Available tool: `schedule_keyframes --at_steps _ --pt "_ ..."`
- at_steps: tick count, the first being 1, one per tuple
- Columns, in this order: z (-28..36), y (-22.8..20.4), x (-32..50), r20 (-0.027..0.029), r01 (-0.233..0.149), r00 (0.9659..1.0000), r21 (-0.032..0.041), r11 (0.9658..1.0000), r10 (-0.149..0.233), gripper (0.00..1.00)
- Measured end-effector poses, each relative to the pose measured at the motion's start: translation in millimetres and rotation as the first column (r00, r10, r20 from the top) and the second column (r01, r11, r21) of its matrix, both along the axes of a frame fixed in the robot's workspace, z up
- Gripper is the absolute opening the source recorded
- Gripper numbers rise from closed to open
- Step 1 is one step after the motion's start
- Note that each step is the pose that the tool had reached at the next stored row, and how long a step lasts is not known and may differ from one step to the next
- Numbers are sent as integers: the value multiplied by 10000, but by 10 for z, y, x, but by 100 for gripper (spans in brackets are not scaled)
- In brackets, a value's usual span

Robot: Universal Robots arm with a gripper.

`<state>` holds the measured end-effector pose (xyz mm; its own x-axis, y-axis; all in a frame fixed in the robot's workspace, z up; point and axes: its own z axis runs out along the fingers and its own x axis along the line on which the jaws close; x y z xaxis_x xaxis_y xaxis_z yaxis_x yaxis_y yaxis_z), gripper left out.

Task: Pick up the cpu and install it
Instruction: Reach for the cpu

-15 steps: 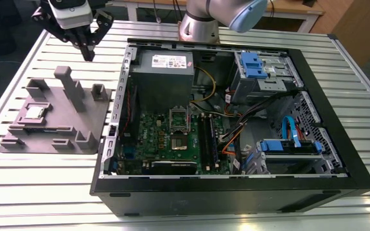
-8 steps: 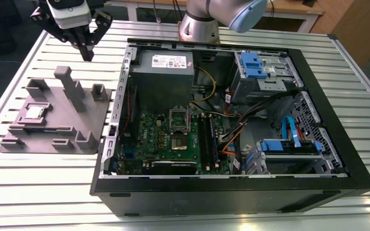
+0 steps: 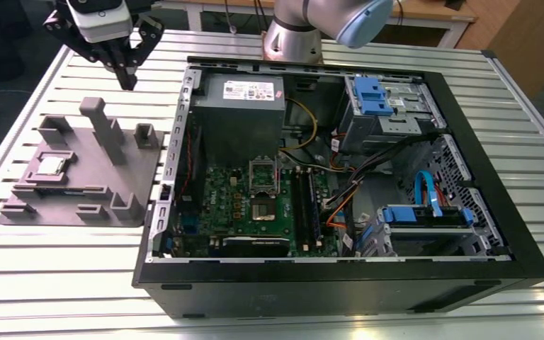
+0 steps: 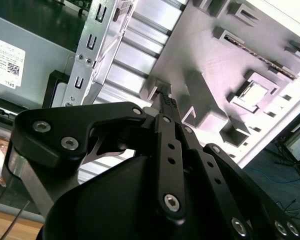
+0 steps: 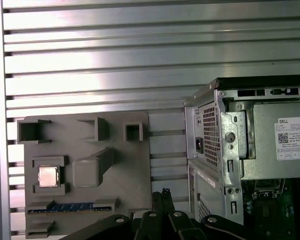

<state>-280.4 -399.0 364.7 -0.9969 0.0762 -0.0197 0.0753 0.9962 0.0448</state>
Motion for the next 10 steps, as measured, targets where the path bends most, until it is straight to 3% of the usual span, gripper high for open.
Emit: schedule_keyframes --at_steps 10 --pt "-1 0 -26 0 0 10000 1 10000 0 11"
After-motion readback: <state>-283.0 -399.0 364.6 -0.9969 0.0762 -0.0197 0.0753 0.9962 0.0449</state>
